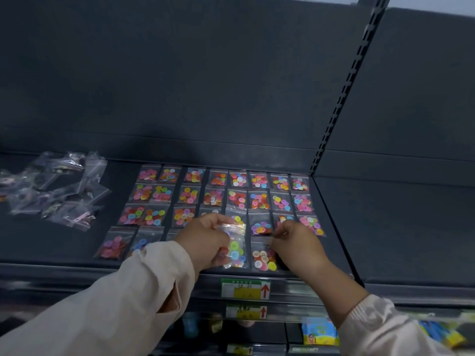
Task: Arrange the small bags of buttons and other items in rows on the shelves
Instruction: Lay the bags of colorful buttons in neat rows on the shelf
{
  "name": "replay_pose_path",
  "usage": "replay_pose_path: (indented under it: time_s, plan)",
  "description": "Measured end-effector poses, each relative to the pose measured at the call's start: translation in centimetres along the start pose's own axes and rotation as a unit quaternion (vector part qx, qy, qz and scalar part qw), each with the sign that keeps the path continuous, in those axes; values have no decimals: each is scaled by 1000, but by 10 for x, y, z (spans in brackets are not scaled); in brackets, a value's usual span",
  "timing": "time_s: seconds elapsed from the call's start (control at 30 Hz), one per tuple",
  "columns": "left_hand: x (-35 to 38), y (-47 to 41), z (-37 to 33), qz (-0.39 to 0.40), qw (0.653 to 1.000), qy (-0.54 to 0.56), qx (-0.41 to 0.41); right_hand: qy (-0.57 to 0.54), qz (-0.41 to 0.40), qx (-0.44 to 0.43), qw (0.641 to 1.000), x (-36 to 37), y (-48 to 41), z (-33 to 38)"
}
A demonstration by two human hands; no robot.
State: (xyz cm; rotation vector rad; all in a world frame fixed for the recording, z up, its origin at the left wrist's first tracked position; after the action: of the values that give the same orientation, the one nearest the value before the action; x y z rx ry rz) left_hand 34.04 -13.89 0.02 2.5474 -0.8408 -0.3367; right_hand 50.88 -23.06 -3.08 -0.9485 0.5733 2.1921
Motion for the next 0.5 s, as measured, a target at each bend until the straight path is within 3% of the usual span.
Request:
replay_pose_path:
  time_s: [0.07,0.13,0.23,0.3,0.4,0.5]
  plan:
    - [2,2,-2,1,1000,4,9,46,-32,-39,998,-9,6,6]
    - [4,3,-4,4,1000,9,24,-17,-47,-67,996,-18,14,16]
    - [10,2,-6,-5,998,33,46,-269,87,-6,959,-14,31,30]
    - [16,3,-8,-8,997,41,58,-341,162,14,926,-7,39,35]
    - [28,4,-9,17,996,54,63,-383,151,25,911,-8,37,31]
    - [38,6,-8,40,997,0,66,-400,140,51,904,-14,34,21]
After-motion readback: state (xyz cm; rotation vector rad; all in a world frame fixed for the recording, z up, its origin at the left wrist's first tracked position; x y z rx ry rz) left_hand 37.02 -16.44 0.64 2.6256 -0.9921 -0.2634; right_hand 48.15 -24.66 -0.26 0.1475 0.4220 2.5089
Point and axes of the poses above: each hand's wrist, its own y-axis away from the middle knuckle, its own x-axis out of the palm, z = x × y, the point moved 5 cm from there along -y, towards the middle knuckle, and after that the axes turned 3 degrees about -z, right-handed, at the moved point
